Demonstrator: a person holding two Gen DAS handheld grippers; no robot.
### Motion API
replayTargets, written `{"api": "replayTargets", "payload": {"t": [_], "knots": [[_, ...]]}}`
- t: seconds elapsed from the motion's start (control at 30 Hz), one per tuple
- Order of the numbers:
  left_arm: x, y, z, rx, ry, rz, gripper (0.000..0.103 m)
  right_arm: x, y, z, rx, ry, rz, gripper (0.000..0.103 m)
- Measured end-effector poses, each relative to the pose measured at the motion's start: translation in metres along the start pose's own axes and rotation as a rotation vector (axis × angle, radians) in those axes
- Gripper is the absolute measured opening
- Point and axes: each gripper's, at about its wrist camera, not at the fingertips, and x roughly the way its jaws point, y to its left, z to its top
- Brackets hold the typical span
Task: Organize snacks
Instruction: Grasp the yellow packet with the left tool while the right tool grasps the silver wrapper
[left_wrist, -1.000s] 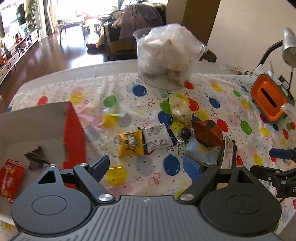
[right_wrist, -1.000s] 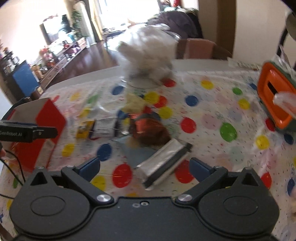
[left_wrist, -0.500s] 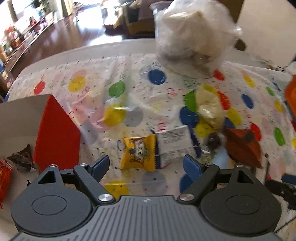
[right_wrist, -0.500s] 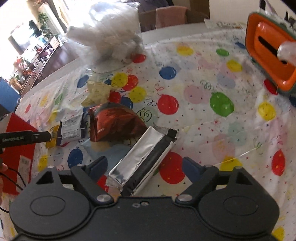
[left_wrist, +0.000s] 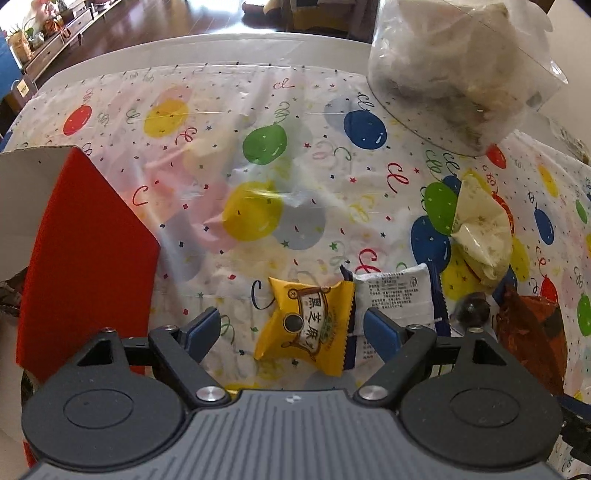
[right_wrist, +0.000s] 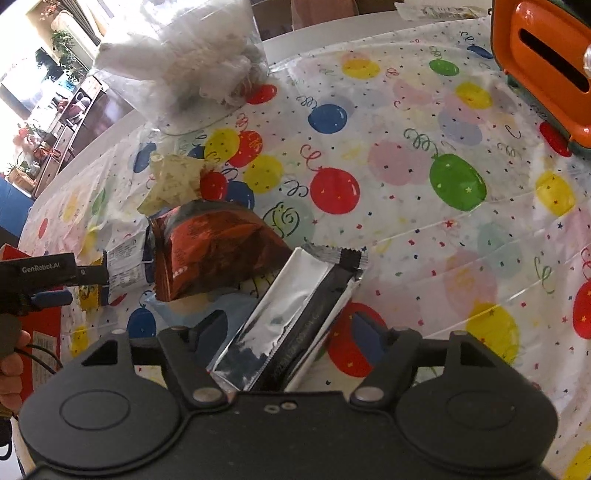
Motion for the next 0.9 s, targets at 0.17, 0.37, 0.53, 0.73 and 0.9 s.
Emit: {"api": "replayTargets", "payload": {"t": [0.17, 0.37, 0.53, 0.73, 0.9], "knots": [[0.002, 0.005, 0.003, -0.016, 0.0, -0.015, 0.085, 0.004, 0.003, -0.001, 0.002, -0.001, -0.007, 0.067], [0.004, 0.014, -0.002, -0.012, 0.003, -0.032, 0.076, 0.006, 0.004, -0.002, 0.002, -0.002, -0.018, 0.064], [0.003, 0.009, -0.007, 0.037, -0.016, -0.03, 0.069, 0.009, 0.007, -0.003, -0.009, -0.003, -0.034, 0.062], [-0.001, 0.001, -0.009, 0.077, -0.025, -0.048, 0.046, 0.008, 0.008, -0.005, -0.018, -0.025, -0.039, 0.054], [-0.005, 0.007, -0.011, 0.056, -0.03, -0.067, 0.036, 0.003, 0.002, -0.008, -0.004, -0.037, -0.043, 0.045]]}}
